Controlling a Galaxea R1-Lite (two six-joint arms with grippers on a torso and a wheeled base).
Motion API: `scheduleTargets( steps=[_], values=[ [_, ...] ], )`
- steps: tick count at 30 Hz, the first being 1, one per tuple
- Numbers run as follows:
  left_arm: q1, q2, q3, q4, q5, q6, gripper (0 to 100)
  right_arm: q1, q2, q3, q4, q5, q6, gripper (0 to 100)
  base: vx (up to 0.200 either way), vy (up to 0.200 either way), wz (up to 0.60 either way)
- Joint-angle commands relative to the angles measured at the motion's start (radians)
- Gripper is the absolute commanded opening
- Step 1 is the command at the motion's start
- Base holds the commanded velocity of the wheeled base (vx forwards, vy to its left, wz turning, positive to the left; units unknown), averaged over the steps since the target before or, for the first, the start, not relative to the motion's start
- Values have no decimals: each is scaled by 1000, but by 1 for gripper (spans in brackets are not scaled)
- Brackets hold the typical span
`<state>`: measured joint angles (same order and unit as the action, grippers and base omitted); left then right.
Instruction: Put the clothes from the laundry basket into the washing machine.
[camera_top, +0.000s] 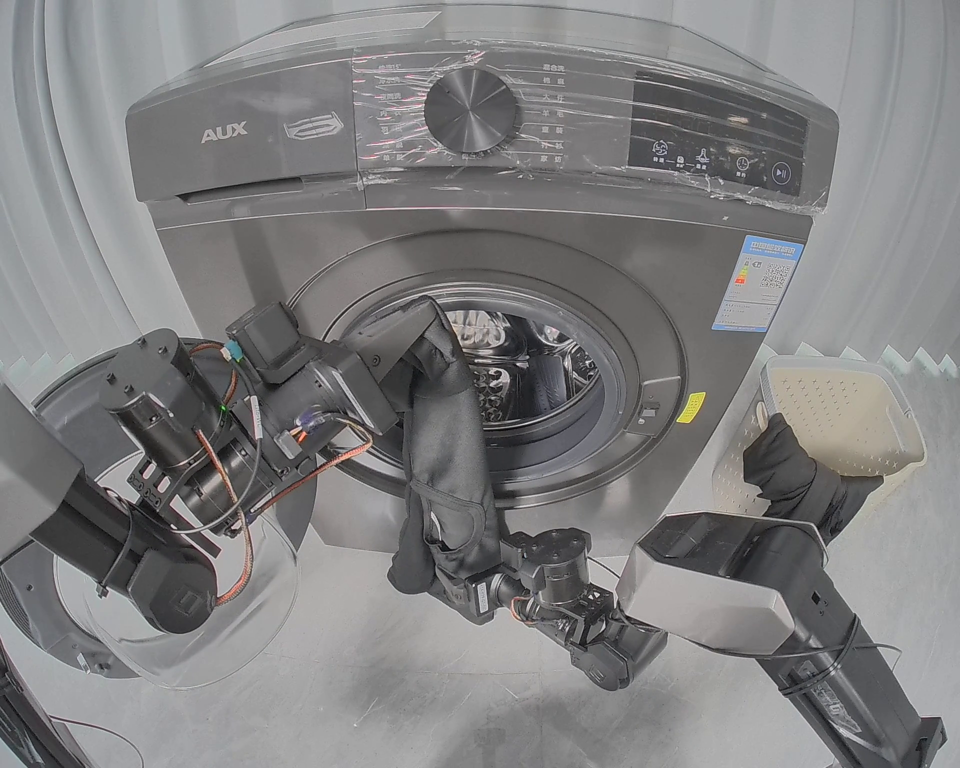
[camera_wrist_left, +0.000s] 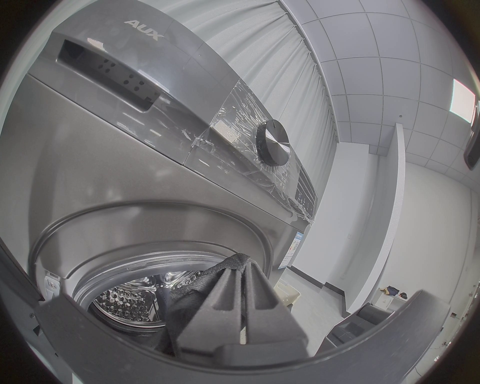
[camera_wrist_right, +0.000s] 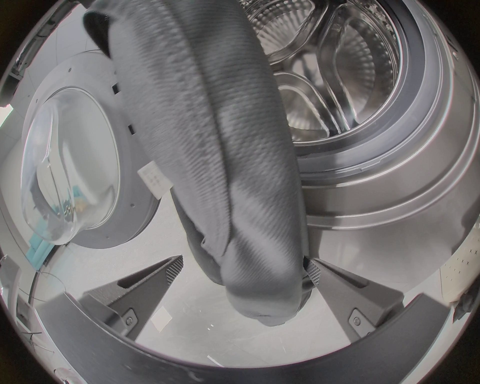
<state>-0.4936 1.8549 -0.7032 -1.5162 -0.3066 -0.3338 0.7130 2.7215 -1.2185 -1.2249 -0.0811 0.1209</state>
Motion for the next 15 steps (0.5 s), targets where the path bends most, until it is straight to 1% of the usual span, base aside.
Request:
scheduleTargets(
  steps=[1, 7, 8, 11, 12, 15],
  values=[
    [0, 0, -2, -1, 0, -1, 0, -9, 21, -38, 1, 0, 5, 100, 0, 0, 0],
    [1, -2, -2, -4, 0, -2, 0, -10, 32, -61, -1, 0, 6, 100, 0, 0, 0],
    [1, -2, -2, -4, 0, -2, 0, -10, 34, -64, -1, -2, 6, 0, 0, 0, 0],
    [1, -2, -1, -4, 0, -4, 0, -10, 35, -65, -2, -2, 6, 0, 0, 0, 0],
    [1, -2, -1, -6, 0, -10, 0, -10, 37, -65, -4, -2, 6, 0, 0, 0, 0],
    [4, 0, -1, -7, 1, -13, 0, -9, 40, -62, -7, -3, 6, 0, 0, 0, 0]
  ],
)
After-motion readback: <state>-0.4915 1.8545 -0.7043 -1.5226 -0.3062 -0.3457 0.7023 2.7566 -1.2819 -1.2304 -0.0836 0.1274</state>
